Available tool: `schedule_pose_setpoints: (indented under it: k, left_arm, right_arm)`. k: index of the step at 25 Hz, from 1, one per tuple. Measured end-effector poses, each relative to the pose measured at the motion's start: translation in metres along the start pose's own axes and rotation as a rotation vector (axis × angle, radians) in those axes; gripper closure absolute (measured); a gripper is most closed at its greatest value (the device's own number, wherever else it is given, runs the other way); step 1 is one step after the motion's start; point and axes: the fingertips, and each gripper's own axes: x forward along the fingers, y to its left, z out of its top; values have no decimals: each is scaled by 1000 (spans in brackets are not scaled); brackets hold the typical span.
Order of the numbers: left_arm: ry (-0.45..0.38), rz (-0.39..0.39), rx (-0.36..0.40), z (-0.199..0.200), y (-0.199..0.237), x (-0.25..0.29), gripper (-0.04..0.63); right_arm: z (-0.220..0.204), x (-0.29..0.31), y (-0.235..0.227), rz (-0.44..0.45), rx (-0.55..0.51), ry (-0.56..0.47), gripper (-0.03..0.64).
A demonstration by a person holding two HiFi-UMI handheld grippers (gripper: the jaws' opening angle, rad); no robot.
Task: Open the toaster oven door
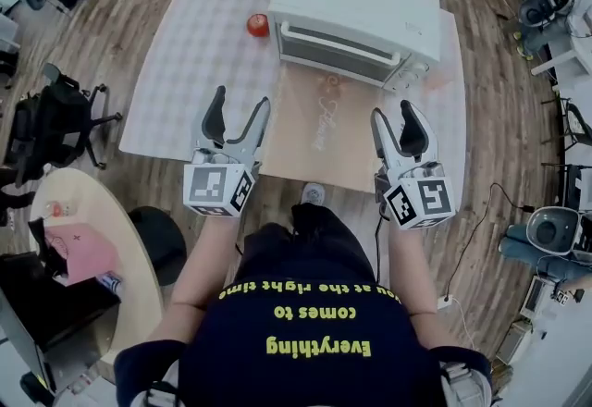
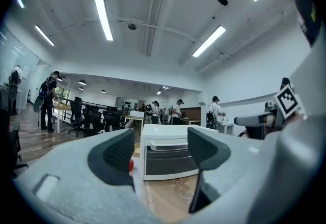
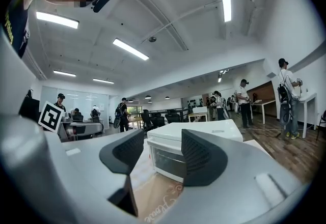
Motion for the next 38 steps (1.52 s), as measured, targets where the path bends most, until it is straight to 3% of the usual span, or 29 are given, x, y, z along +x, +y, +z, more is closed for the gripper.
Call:
schedule_pose_setpoints:
  k: [9,21,38]
  left_arm:
    - [10,14,-13,-2,-1,57,268]
    - [50,-92,-20,-2,16,119,270]
    - [152,-132,-23,-38,45,187,275]
  right_arm:
    - [7,36,-46,-14,18,-8,388]
    - [9,63,-61,-133,30,6,387]
    - [-30,109,-92,-254,33,143,379]
